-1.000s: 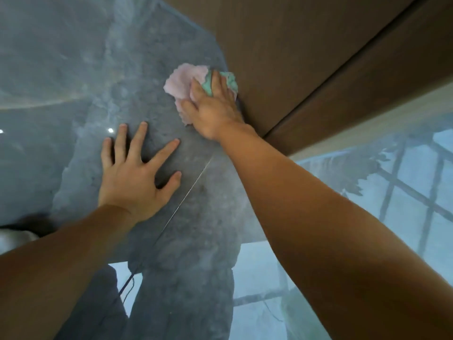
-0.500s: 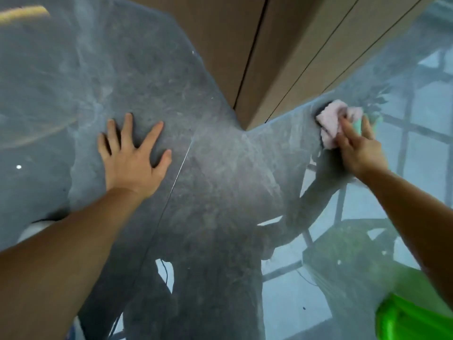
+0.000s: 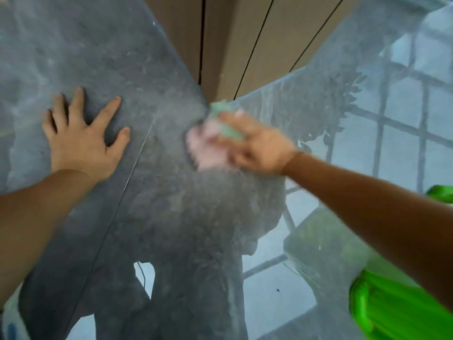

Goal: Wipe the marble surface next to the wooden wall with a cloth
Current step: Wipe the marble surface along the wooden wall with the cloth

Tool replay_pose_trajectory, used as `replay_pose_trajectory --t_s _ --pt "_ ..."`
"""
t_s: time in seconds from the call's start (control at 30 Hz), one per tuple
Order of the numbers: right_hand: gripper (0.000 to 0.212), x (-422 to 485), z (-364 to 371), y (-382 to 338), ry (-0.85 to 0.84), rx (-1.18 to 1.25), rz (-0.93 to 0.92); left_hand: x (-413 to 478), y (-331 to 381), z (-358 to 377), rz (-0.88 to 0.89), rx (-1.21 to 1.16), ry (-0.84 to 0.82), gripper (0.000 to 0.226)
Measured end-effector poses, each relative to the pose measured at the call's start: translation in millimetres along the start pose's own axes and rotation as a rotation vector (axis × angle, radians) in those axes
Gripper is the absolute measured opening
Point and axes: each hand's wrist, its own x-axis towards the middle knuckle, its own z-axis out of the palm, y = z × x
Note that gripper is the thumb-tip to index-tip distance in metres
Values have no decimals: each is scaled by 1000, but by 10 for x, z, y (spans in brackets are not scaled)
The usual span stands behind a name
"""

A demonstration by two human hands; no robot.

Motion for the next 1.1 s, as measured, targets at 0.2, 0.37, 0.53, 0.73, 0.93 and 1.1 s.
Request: replay_pose_trajectory --t_s 0.2,0.37,0.53,0.73,0.93,1.1 --pt "54 -687 -74 828 395 185 1313 -6 19 0 -23 12 -16 64" --pt "68 272 108 -492 364 225 1315 -74 120 -83 -61 35 -70 62" --pt "69 674 224 -1583 -21 27 95 -319 415 -172 -262 -120 -167 63" --pt "61 -57 -360 -475 -93 212 692 -636 1162 -425 -457 -214 -418 58" --pt "30 -1259 -1320 -375 288 1350 1134 -523 2886 -1076 -207 -816 -837 33" --pt "34 -2518 -2593 -804 782 1090 1218 -767 4602 -2049 -45 -1266 -1241 36"
